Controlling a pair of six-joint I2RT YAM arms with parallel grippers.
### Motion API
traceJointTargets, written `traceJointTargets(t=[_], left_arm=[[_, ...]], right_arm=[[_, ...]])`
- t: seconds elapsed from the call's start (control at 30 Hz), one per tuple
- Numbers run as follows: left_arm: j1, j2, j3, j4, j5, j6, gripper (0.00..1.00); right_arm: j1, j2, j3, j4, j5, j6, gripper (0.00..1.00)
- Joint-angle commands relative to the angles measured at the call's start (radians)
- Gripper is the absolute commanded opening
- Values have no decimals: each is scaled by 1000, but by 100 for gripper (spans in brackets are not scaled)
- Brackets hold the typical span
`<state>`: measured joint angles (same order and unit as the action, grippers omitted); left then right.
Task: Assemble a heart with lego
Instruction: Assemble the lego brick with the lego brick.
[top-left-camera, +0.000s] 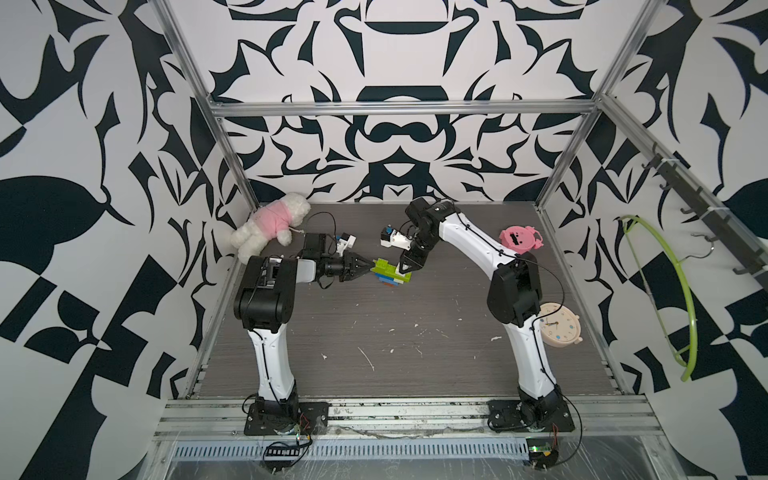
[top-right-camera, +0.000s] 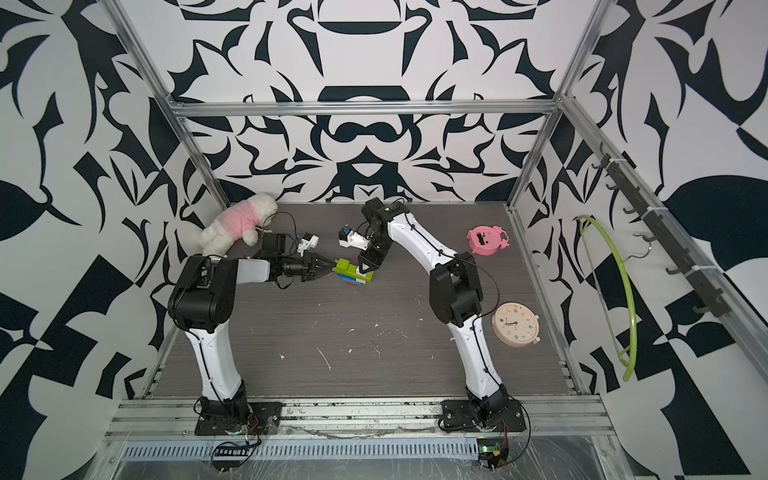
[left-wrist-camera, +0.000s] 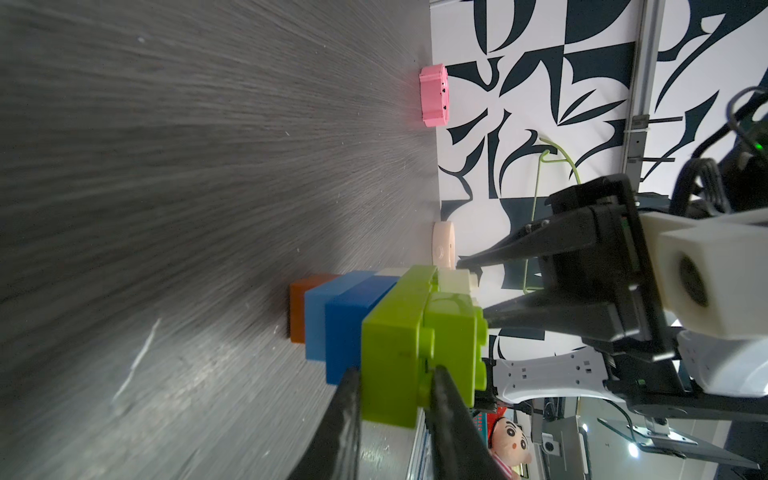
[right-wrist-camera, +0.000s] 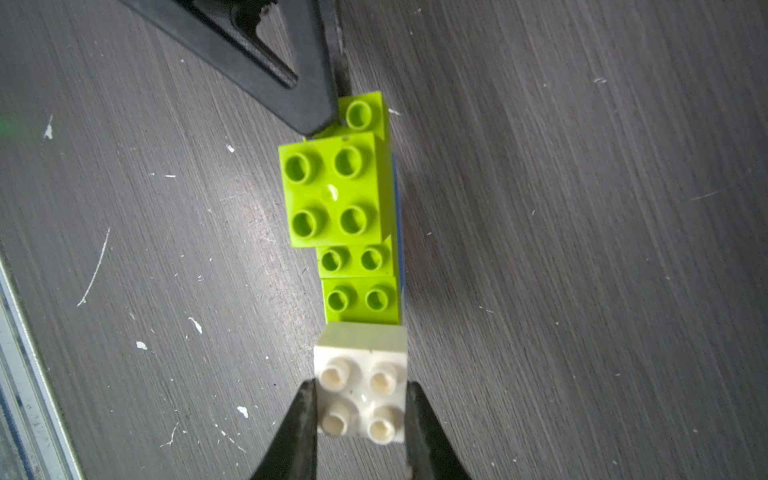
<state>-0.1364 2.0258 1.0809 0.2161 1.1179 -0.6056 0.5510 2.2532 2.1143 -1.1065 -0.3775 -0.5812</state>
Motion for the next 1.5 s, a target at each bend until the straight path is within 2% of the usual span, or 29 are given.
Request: traceJointTargets(t=[0.0,0.43,0.93,1.47], left_arm=[[8,53,3,-70,-103,38,26],[8,65,15,-83,-110,47,26],[7,67,15,-89,-119,52,26],[8,60,9,-91,-122,55,26]], right_arm=[[0,9,22,-50,19,-15,19],[21,24,1,-59,19,-13,19],[48,62,9,-75,127,31,18],[72,203,185,-202,219,83,18]])
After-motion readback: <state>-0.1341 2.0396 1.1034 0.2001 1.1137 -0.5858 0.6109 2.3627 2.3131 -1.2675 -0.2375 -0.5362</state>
